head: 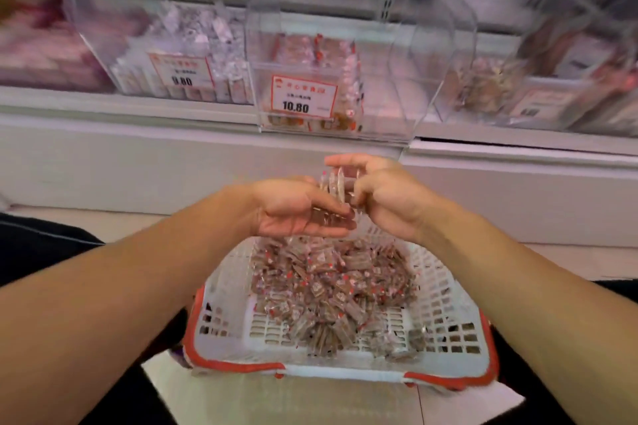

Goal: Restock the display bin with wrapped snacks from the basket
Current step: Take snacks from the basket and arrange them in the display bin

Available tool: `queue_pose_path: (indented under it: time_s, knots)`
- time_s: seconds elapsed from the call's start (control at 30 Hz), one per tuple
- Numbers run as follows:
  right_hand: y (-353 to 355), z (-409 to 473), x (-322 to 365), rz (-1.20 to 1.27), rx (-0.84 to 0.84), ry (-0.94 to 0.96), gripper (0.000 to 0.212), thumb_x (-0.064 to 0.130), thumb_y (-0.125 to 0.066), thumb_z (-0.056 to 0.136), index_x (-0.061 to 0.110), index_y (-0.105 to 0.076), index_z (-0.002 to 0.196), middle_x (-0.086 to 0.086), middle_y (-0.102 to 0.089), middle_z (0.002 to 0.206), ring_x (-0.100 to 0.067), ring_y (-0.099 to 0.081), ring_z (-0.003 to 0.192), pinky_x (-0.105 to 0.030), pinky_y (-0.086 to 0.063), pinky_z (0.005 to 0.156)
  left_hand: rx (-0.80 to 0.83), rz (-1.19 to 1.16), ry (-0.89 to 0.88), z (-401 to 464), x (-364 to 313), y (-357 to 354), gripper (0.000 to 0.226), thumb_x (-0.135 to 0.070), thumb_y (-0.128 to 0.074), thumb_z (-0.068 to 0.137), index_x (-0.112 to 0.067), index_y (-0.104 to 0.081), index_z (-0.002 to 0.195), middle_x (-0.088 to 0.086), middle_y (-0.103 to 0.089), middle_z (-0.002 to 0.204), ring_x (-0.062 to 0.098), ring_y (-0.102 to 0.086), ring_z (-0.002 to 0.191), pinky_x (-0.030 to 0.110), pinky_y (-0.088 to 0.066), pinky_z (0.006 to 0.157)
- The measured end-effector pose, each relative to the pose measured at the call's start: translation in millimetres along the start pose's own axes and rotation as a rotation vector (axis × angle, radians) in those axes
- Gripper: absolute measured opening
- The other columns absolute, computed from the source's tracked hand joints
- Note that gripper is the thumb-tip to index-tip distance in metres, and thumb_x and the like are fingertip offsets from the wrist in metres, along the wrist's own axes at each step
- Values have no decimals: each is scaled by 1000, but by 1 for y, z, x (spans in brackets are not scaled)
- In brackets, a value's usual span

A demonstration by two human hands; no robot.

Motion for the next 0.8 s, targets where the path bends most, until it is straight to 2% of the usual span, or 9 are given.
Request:
queue_pose_path:
  time_s: [0.1, 0.2, 0.43, 0.5, 0.57, 0.63, 0.7, 0.73, 0.8]
  knots:
    - [-6, -18, 36, 53, 35, 132, 53, -26, -47, 82, 4, -60, 124, -27, -64, 117, -35, -62, 103, -32, -51, 78, 16, 71, -53, -32, -35, -8, 39, -2, -67, 74, -6, -66, 113, 16, -69, 114, 24, -71, 96, 27, -60, 77]
    - [7, -32, 69, 29, -69, 312, 39, -11, -61, 87, 14, -67, 117, -20, -67, 121, -34, -63, 111, -36, -53, 83, 64, 69, -81, -53, -63, -22, 45, -9, -67, 77, -4, -64, 122, 14, -67, 123, 23, -70, 103, 22, -59, 77]
    - [25, -37, 104, -76, -199, 496, 31, 1, -50, 100, 18, -65, 122, 0, -69, 124, -17, -63, 118, -42, -50, 104, 98, 3, -175, -46, -94, -48, 21, -20, -70, 76, -17, -77, 96, 9, -73, 108, 18, -72, 96, 24, -60, 65]
    - [32, -35, 107, -84, -247, 501, 31, 4, -48, 102, 21, -66, 120, 6, -71, 120, -9, -66, 111, -33, -53, 97, 85, 12, -177, -36, -96, -54, 20, -21, -72, 73, -18, -77, 93, 10, -74, 103, 21, -73, 92, 25, -60, 61]
    - [38, -37, 111, -137, -292, 523, 30, 9, -45, 104, 23, -66, 120, 8, -74, 109, 1, -69, 84, -19, -54, 75, 84, 14, -180, -29, -100, -58, 25, -22, -73, 73, -15, -74, 97, 10, -74, 102, 23, -73, 92, 26, -60, 63]
    - [41, -40, 110, -214, -347, 545, 30, 17, -42, 106, 25, -65, 123, -3, -73, 94, -7, -65, 66, -27, -55, 62, 120, -9, -180, -26, -102, -64, 27, -21, -72, 77, -12, -71, 103, 11, -74, 102, 23, -73, 93, 28, -60, 66]
    - [43, -42, 107, -219, -388, 572, 31, 19, -39, 107, 22, -63, 126, -4, -72, 106, -14, -69, 92, -40, -58, 85, 151, -47, -184, -22, -103, -68, 27, -19, -71, 79, -10, -72, 104, 12, -74, 101, 23, -73, 92, 30, -60, 68]
    - [44, -42, 106, -202, -400, 591, 31, 18, -38, 107, 20, -63, 127, 2, -71, 113, -11, -67, 104, -38, -55, 95, 152, -46, -189, -20, -104, -69, 28, -19, -71, 79, -10, -71, 105, 12, -74, 100, 22, -73, 91, 31, -60, 69]
    - [45, -40, 107, -179, -379, 597, 32, 14, -37, 107, 19, -63, 126, 7, -70, 116, -5, -66, 108, -29, -54, 95, 152, -5, -186, -16, -105, -71, 28, -17, -71, 77, -10, -73, 104, 12, -74, 100, 22, -73, 90, 32, -61, 69]
Point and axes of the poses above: each hand's wrist, its own z-axis towards the middle knuckle, its own y-axis out of the back of the hand, x = y × z, the point moved 9 cm from there along z, towards the middle knuckle
